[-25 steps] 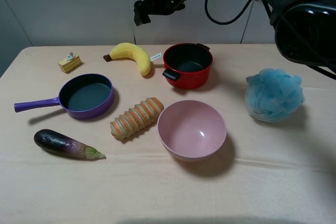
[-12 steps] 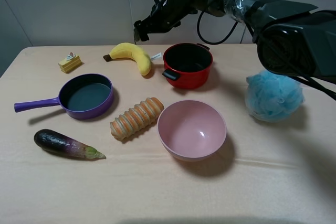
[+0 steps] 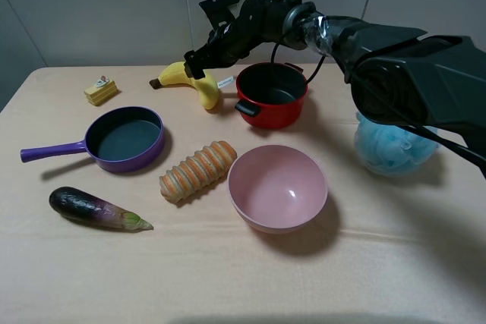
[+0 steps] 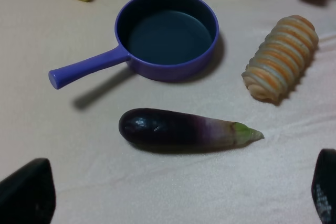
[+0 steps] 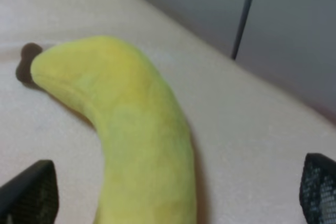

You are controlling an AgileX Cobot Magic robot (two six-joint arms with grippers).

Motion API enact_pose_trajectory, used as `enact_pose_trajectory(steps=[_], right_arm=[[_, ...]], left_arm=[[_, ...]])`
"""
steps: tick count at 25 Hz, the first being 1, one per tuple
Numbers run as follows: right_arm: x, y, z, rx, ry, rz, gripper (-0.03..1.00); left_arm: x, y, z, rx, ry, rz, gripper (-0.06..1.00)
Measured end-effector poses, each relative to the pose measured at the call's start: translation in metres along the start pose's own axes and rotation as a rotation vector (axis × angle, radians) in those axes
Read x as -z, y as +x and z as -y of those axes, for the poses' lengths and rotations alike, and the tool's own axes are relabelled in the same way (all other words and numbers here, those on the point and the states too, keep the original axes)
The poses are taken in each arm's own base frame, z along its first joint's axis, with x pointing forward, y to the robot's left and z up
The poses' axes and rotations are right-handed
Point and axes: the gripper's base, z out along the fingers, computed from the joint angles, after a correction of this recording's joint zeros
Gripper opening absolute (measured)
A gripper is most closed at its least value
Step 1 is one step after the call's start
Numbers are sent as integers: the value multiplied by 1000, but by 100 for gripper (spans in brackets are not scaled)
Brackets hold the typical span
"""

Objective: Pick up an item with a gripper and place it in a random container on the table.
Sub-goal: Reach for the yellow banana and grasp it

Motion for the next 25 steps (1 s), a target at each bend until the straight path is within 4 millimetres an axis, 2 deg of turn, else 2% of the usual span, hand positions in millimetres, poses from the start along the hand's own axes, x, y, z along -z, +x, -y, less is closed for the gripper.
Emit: enact_pose_trajectory(steps=[13,25], right_arm=[[-24,28,-2,-6,-3,-46,69],[-25,29,-7,4,-10,-57,69]], left_arm=[[0,0,0,0,0,0,99],[0,0,0,0,0,0,99]])
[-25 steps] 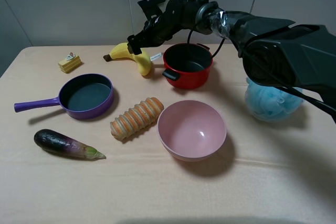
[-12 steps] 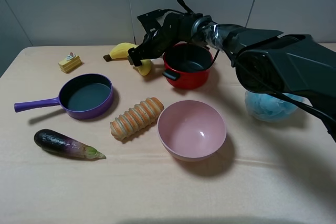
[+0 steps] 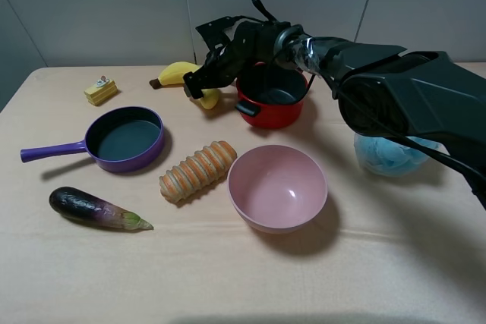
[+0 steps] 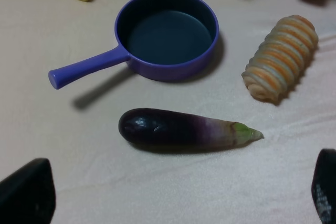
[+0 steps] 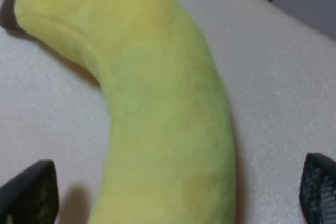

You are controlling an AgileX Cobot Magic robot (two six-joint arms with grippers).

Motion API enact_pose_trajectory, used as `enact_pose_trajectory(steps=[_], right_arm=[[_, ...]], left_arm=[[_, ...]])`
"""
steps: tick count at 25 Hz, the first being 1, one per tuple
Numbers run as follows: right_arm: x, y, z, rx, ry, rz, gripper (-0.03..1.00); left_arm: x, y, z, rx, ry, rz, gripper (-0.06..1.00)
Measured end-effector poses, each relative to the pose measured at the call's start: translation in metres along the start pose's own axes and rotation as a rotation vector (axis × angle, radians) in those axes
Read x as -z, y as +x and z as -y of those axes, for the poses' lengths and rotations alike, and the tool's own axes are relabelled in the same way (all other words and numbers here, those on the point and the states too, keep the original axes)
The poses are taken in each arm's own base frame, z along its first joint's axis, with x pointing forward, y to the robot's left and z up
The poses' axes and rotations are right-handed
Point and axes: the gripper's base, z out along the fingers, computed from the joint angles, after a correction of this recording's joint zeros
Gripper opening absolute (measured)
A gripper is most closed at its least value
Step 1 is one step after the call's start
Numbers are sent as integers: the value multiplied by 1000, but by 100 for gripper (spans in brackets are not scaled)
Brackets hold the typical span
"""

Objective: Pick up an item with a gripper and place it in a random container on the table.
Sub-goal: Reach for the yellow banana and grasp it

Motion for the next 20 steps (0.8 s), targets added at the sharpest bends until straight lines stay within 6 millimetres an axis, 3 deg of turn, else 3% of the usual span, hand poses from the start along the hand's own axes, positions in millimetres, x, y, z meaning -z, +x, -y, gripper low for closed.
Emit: enact_pose_trajectory(steps=[10,20], right_arm=[[0,3,0,25,2,-32,67],[0,3,-1,4,-7,-29,19]], left_arm=[[0,0,0,0,0,0,99],[0,0,0,0,0,0,99]])
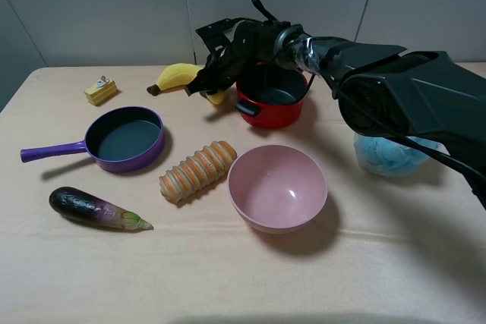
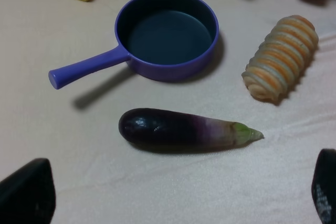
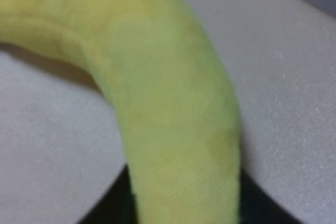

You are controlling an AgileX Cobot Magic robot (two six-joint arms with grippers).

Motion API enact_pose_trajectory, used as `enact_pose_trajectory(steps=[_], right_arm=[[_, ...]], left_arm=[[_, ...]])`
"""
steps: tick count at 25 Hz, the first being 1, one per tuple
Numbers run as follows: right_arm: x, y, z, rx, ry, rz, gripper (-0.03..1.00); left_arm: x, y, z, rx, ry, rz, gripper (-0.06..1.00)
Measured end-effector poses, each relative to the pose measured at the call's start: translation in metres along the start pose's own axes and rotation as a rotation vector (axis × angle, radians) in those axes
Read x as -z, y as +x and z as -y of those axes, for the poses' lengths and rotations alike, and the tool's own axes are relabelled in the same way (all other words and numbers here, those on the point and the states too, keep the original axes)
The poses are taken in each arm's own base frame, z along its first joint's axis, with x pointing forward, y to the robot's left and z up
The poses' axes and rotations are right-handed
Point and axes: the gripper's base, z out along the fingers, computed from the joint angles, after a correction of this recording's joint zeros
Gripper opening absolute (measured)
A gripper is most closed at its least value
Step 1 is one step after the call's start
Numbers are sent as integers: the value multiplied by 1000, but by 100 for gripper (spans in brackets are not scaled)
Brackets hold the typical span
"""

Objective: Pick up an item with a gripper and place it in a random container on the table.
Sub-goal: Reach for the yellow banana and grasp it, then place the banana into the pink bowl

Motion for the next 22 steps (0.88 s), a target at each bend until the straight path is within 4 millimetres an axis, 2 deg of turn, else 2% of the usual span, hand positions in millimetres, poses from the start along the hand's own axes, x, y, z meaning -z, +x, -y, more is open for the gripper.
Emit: enact_pose_trajectory(steps=[2,12,22], right_arm=[[0,0,-1,-14,-6,4,14],[2,-4,-2,-45,-23,20,14],[23,-38,-5,-22,-46,85,14]], left_arm=[[0,0,0,0,0,0,99],[0,0,0,0,0,0,99],[0,0,0,0,0,0,99]])
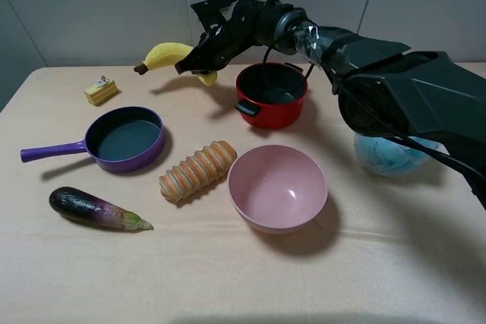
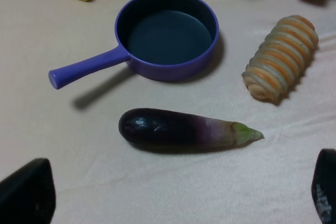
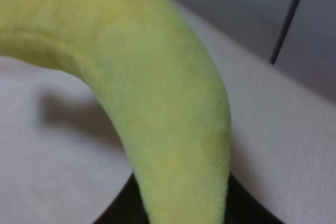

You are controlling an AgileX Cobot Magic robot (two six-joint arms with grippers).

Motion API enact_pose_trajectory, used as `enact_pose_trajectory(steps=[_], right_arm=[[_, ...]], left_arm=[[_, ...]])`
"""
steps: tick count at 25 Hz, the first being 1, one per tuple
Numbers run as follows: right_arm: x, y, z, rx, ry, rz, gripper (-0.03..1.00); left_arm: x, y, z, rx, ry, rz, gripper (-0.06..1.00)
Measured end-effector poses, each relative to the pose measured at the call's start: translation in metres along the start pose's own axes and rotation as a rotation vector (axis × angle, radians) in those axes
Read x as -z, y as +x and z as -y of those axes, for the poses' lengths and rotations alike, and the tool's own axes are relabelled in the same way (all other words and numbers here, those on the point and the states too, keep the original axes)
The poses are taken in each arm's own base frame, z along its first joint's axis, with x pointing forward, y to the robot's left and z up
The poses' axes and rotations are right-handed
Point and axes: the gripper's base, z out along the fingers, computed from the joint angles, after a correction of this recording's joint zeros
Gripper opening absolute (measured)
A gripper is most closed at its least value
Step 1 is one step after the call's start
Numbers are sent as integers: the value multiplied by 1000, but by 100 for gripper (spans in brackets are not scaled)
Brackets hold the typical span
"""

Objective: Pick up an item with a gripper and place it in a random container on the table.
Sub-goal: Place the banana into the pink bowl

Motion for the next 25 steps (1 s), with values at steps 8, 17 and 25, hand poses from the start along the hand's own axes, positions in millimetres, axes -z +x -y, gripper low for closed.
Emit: enact_pose_trajectory(steps=[8,17,25], right_arm=[[22,-18,-5,44,-13,-37,14],[65,-44,-10,133,7,-107,14],[106,-63,-15,185,20,-162,14]], left_arm=[[0,0,0,0,0,0,99],[0,0,0,0,0,0,99],[0,0,0,0,0,0,99]])
